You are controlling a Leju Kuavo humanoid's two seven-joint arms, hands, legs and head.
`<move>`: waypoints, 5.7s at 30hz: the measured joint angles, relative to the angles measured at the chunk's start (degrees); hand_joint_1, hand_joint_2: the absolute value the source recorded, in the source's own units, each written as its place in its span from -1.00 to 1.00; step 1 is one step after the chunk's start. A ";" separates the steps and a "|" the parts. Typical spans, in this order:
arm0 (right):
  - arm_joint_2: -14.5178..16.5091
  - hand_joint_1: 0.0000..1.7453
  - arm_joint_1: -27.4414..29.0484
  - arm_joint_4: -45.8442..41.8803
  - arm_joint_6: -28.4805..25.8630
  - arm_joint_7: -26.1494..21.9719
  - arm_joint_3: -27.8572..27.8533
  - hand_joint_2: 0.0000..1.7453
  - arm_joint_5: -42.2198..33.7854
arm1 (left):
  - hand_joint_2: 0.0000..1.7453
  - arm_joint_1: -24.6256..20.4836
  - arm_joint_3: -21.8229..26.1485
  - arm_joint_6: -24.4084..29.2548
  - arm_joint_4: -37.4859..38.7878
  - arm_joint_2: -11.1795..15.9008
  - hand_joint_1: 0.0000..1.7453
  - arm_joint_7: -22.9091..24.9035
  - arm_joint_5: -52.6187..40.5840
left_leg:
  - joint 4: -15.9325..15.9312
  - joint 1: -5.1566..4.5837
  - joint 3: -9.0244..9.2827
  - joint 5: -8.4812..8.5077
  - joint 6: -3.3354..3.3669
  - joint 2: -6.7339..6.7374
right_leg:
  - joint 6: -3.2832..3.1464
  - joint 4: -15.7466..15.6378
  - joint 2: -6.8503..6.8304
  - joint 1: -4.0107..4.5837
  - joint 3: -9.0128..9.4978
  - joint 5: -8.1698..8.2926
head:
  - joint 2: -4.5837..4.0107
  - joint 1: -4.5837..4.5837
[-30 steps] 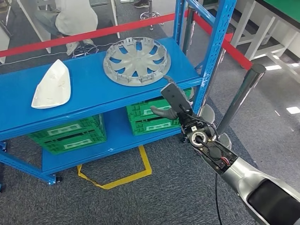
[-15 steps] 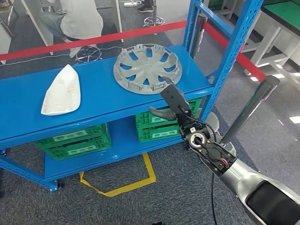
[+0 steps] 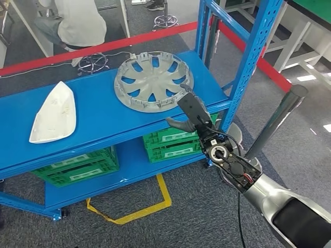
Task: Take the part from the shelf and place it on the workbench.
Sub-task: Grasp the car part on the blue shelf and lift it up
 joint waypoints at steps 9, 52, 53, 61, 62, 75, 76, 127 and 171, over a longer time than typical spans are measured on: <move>0.01 -1.00 0.10 -0.20 0.04 0.09 -0.13 1.00 0.13 | 1.00 0.10 -0.01 0.05 0.02 0.20 -1.00 0.01 -0.05 | -18.67 -0.75 6.61 9.77 2.81 -0.18 | 2.12 0.56 0.36 0.18 3.89 -3.14 | 0.00 -0.09; -1.13 -1.00 1.87 -3.14 -0.68 5.70 -1.43 1.00 4.45 | -1.00 -0.57 -0.20 2.18 0.15 -0.28 -1.00 0.73 -0.86 | -20.83 -0.98 16.84 2.71 1.67 -0.46 | 0.32 1.17 0.37 1.15 -4.55 3.22 | 0.00 0.54; -1.26 -1.00 1.82 -3.19 -0.74 7.15 -1.34 1.00 6.09 | -1.00 -0.57 -0.20 2.21 0.15 -0.28 -1.00 0.70 -0.78 | -20.83 -0.98 16.84 2.71 1.67 -0.47 | 0.32 1.16 0.36 1.15 -4.54 3.22 | 0.00 0.54; -2.97 -1.00 -0.64 -3.21 3.95 27.69 1.00 1.00 27.99 | -1.00 -0.59 -0.41 2.25 0.15 -0.27 -1.00 0.67 -0.46 | -20.82 -0.99 16.82 2.70 1.68 -0.47 | 0.33 1.12 0.35 1.13 -4.53 3.22 | 0.00 0.54; -3.26 -1.00 -1.03 -3.21 4.45 28.39 1.48 1.00 28.90 | -1.00 -0.59 -0.49 2.25 0.15 -0.27 -1.00 0.68 -0.46 | -20.81 -0.99 16.82 2.70 1.68 -0.47 | 0.33 1.11 0.35 1.13 -4.53 3.22 | 0.00 0.54; -4.63 -1.00 -4.28 -1.85 13.58 31.70 4.15 1.00 33.15 | -1.00 -0.80 -1.02 1.69 0.15 -0.28 -1.00 1.07 -0.49 | -20.81 -0.99 16.83 2.71 1.68 -0.47 | 0.32 1.12 0.36 1.13 -4.52 3.24 | 0.00 0.54; -4.63 -1.00 -4.97 -1.17 14.57 31.49 4.31 1.00 33.20 | -1.00 -0.87 -1.04 1.61 0.15 -0.28 -1.00 1.11 -0.49 | -20.81 -0.99 16.83 2.71 1.68 -0.47 | 0.32 1.12 0.36 1.13 -4.52 3.24 | 0.00 0.54; 3.69 -1.00 -17.15 27.57 22.93 10.49 21.92 1.00 35.28 | -1.00 -2.02 -3.33 0.41 0.15 0.33 -1.00 0.81 0.76 | -20.81 -0.98 16.82 2.72 1.69 -0.54 | 0.33 1.14 0.24 1.14 -4.47 3.24 | 0.00 0.54; 4.17 -0.52 -17.97 32.88 24.56 10.41 17.84 1.00 18.48 | -1.00 -1.93 -6.37 0.34 0.15 0.29 -1.00 1.62 1.38 | -20.78 -0.99 16.89 2.72 1.68 -0.48 | 0.33 1.12 0.30 1.14 -4.46 3.25 | 0.00 0.54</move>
